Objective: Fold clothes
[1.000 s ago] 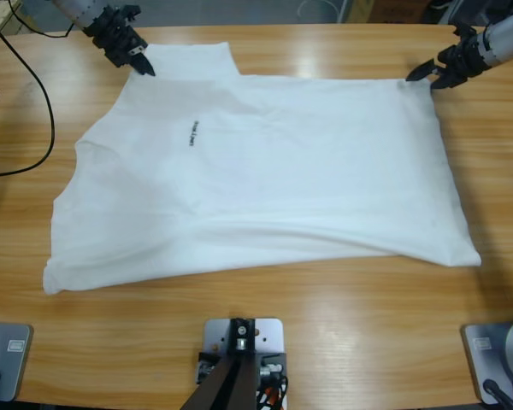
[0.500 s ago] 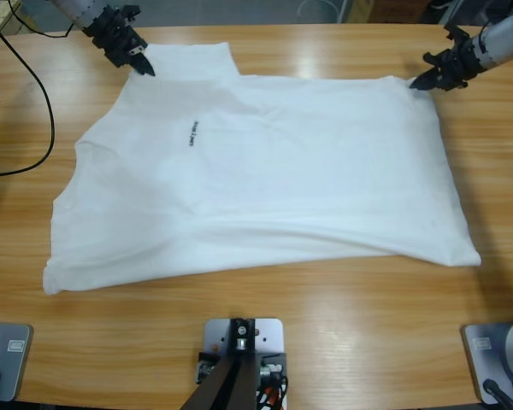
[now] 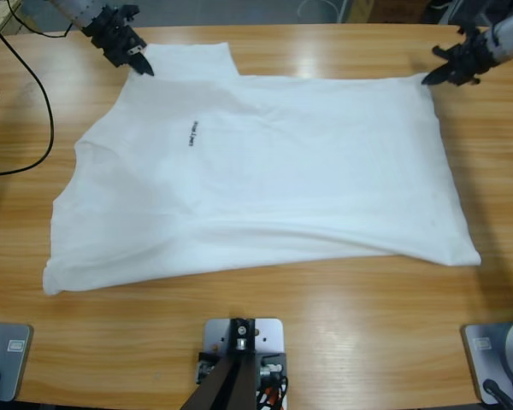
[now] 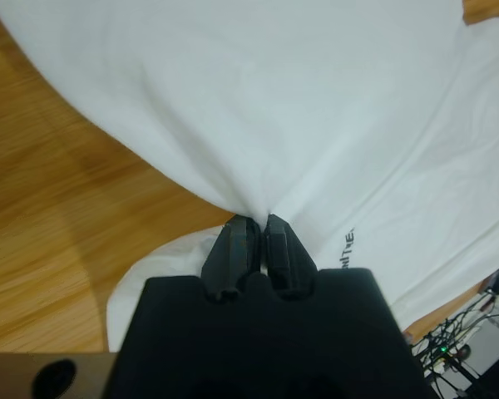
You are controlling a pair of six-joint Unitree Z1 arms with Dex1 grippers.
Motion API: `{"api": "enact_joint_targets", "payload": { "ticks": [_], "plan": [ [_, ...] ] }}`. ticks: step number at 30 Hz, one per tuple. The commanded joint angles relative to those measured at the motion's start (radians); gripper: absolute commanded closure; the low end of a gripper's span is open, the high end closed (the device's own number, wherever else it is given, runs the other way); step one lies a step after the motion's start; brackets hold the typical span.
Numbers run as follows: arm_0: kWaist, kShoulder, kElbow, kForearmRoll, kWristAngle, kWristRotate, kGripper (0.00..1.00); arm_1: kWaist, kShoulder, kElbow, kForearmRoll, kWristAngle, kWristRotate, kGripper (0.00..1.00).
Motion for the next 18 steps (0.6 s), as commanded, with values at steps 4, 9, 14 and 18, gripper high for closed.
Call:
{"api": "enact_joint_targets", "payload": {
  "ticks": [4, 9, 14, 18],
  "plan": [
    [0.038, -0.062, -0.389, 0.155, 0.0, 0.018, 1.0, -0.013, -0.065, -0.087, 0.116, 0.017, -0.024, 1.0],
    [0.034, -0.107, -0.366, 0.159, -0.006, 0.018, 1.0, -0.013, -0.126, -0.067, 0.124, 0.016, -0.025, 1.0],
    [-0.001, -0.168, -0.282, 0.16, -0.005, 0.019, 1.0, -0.013, -0.176, 0.008, 0.119, 0.021, -0.026, 1.0],
    [-0.038, -0.194, -0.167, 0.162, 0.006, 0.008, 1.0, -0.013, -0.206, 0.038, 0.125, 0.029, -0.021, 1.0]
  ]
}}
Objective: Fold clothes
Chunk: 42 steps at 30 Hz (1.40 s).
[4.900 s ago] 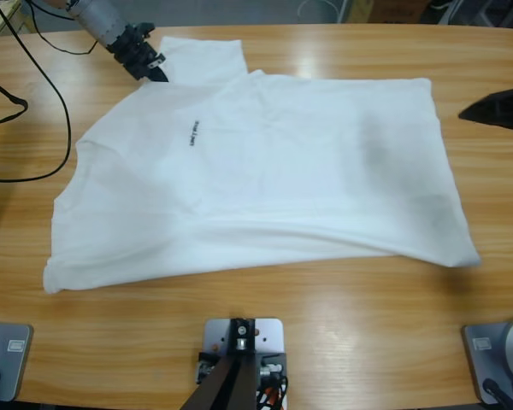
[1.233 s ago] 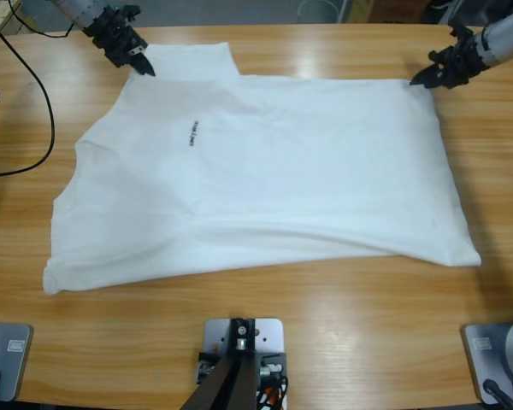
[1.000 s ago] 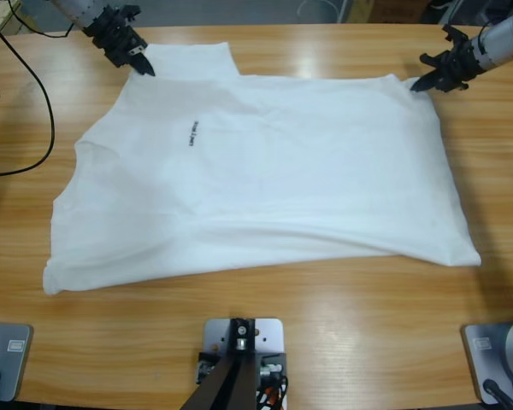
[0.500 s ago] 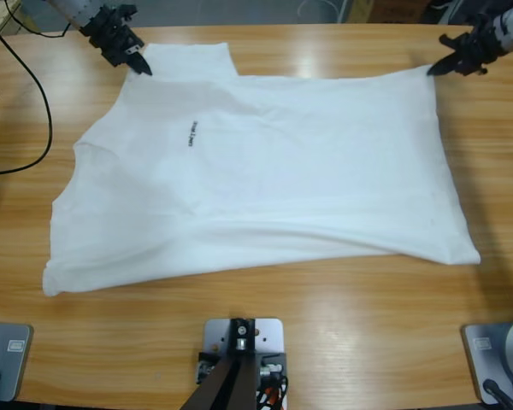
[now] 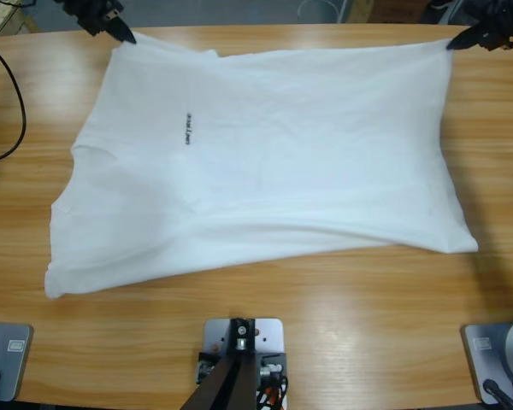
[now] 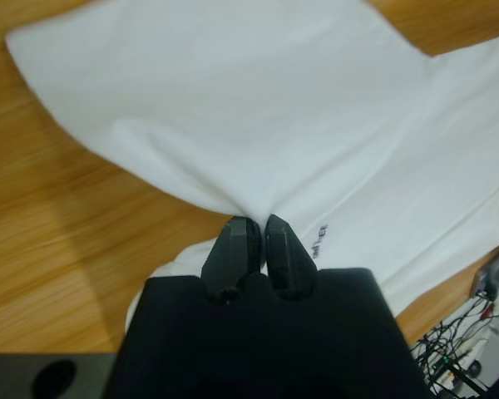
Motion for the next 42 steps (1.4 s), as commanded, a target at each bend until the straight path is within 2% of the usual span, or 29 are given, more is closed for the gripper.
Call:
{"api": "enact_joint_targets", "payload": {
  "ticks": [1, 12, 19, 29, 42],
  "plan": [
    [-0.061, -0.068, -0.132, 0.162, 0.005, 0.004, 1.0, -0.01, -0.067, 0.09, 0.015, 0.029, -0.008, 1.0],
    [-0.055, -0.139, 0.218, 0.16, 0.054, -0.004, 1.0, -0.01, -0.152, 0.229, 0.024, 0.025, -0.006, 1.0],
    [-0.038, -0.155, 0.313, 0.16, 0.056, 0.002, 1.0, -0.01, -0.213, 0.286, 0.043, 0.013, -0.006, 1.0],
    [0.002, -0.26, 0.496, 0.15, 0.064, 0.035, 1.0, -0.01, -0.278, 0.369, 0.08, -0.017, -0.026, 1.0],
    [-0.023, -0.316, 0.691, 0.118, 0.026, 0.073, 1.0, -0.01, -0.301, 0.449, 0.12, -0.071, -0.019, 1.0]
  ]
}}
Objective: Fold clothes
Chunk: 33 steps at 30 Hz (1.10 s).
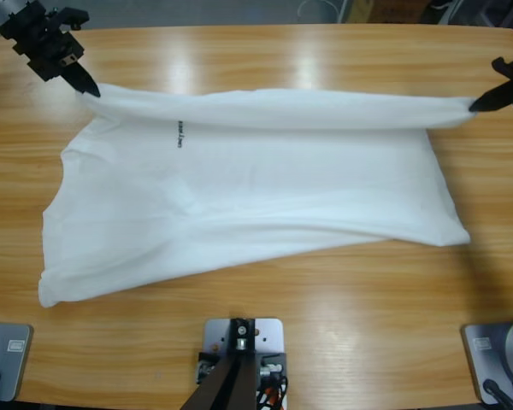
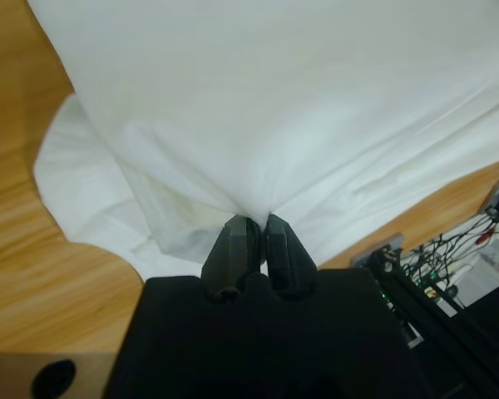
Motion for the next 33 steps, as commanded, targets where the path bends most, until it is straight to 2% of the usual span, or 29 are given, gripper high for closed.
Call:
{"api": "enact_joint_targets", "payload": {
  "ticks": [1, 9, 17, 18, 19, 20, 21, 22, 24, 25, 29, 33],
  "plan": [
    [-0.019, -0.038, 0.12, 0.105, -0.029, 0.036, 1.0, -0.01, -0.009, 0.044, 0.037, -0.05, -0.005, 1.0],
    [-0.093, -0.035, 0.238, 0.069, -0.075, 0.058, 1.0, -0.01, 0.0, 0.045, 0.05, -0.078, 0.004, 1.0],
    [-0.098, 0.01, 0.285, 0.06, -0.08, 0.064, 1.0, -0.01, 0.032, 0.037, 0.064, -0.083, 0.004, 1.0],
    [-0.097, 0.018, 0.287, 0.061, -0.077, 0.064, 0.871, -0.01, 0.037, 0.033, 0.067, -0.085, 0.004, 1.0],
    [-0.097, 0.023, 0.29, 0.061, -0.07, 0.062, 0.391, -0.01, 0.044, 0.029, 0.07, -0.082, 0.004, 1.0],
    [-0.097, 0.03, 0.292, 0.061, -0.066, 0.06, 0.081, -0.01, 0.053, 0.023, 0.08, -0.08, 0.004, 1.0],
    [-0.095, 0.035, 0.292, 0.062, -0.066, 0.059, 0.008, -0.01, 0.063, 0.017, 0.089, -0.083, 0.004, 0.845],
    [-0.092, 0.04, 0.292, 0.062, -0.066, 0.059, 0.004, -0.01, 0.074, 0.016, 0.099, -0.091, 0.005, 0.442],
    [-0.077, 0.043, 0.301, 0.062, -0.06, 0.058, 0.0, -0.01, 0.081, 0.014, 0.105, -0.093, 0.005, 0.073],
    [-0.064, 0.041, 0.307, 0.061, -0.058, 0.058, 0.0, -0.01, 0.081, 0.015, 0.106, -0.091, 0.005, 0.003],
    [0.021, -0.006, 0.334, 0.051, -0.052, 0.063, 0.0, -0.01, 0.073, 0.02, 0.112, -0.089, 0.008, 0.0],
    [0.015, -0.035, 0.365, 0.042, -0.053, 0.066, 0.001, -0.01, 0.043, 0.028, 0.116, -0.089, 0.01, 0.0]
  ]
}}
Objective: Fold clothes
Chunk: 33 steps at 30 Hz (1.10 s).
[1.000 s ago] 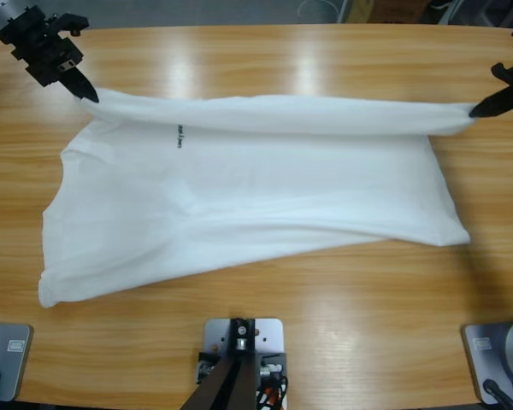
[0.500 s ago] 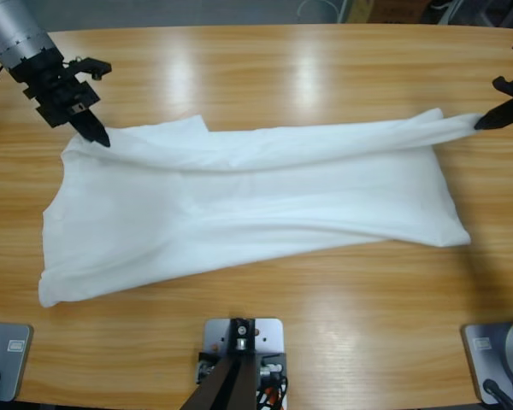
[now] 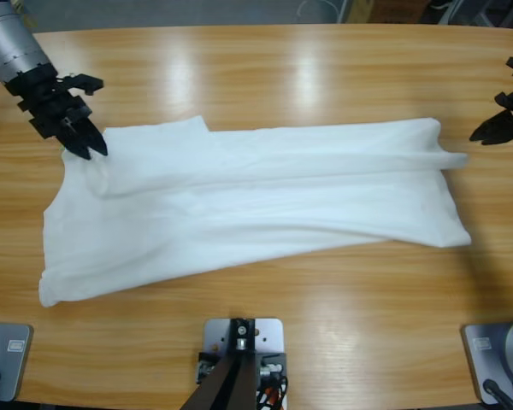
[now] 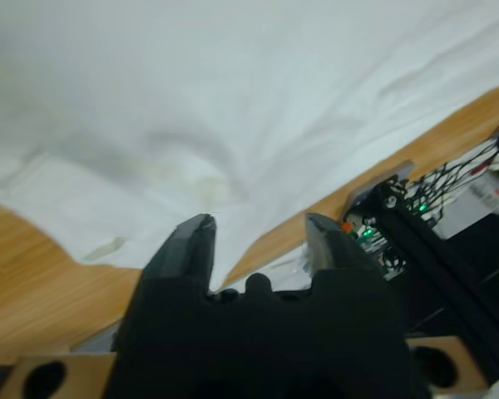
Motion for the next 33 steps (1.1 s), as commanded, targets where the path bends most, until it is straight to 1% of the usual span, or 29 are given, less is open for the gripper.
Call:
{"api": "enact_joint_targets", "payload": {
  "ticks": [1, 5, 8, 10, 13, 18, 22, 24, 26, 28, 33],
  "plan": [
    [0.036, -0.035, 0.084, 0.034, 0.011, 0.016, 0.0, -0.009, -0.011, 0.013, 0.018, -0.008, 0.009, 0.0],
    [0.04, -0.145, 0.158, -0.015, 0.005, 0.016, 0.0, -0.009, -0.107, 0.058, -0.001, -0.004, 0.009, 0.0],
    [0.043, -0.268, 0.26, -0.102, -0.008, 0.025, 0.0, 0.001, -0.184, 0.101, -0.015, 0.022, 0.004, 0.0],
    [0.04, -0.33, 0.35, -0.17, -0.027, 0.044, 0.0, 0.038, -0.221, 0.116, -0.019, 0.022, 0.006, 0.0],
    [0.025, -0.373, 0.436, -0.237, -0.059, 0.054, 0.0, 0.08, -0.237, 0.137, -0.026, 0.021, 0.01, 0.0],
    [-0.005, -0.396, 0.468, -0.286, -0.142, 0.095, 0.0, 0.13, -0.255, 0.165, -0.071, 0.02, 0.012, 0.0],
    [-0.013, -0.397, 0.475, -0.305, -0.153, 0.1, 0.0, 0.144, -0.225, 0.182, -0.129, 0.017, 0.025, 0.0],
    [-0.022, -0.392, 0.475, -0.305, -0.153, 0.1, 0.0, 0.151, -0.184, 0.189, -0.171, 0.026, 0.032, 0.0],
    [-0.033, -0.389, 0.479, -0.305, -0.151, 0.1, 0.0, 0.181, -0.142, 0.186, -0.21, 0.027, 0.05, 0.0],
    [-0.036, -0.386, 0.482, -0.305, -0.146, 0.1, 0.0, 0.231, -0.094, 0.169, -0.239, 0.031, 0.074, 0.0],
    [-0.042, -0.375, 0.479, -0.305, -0.118, 0.089, 0.0, 0.415, 0.039, 0.098, -0.268, 0.033, 0.14, 0.0]
  ]
}}
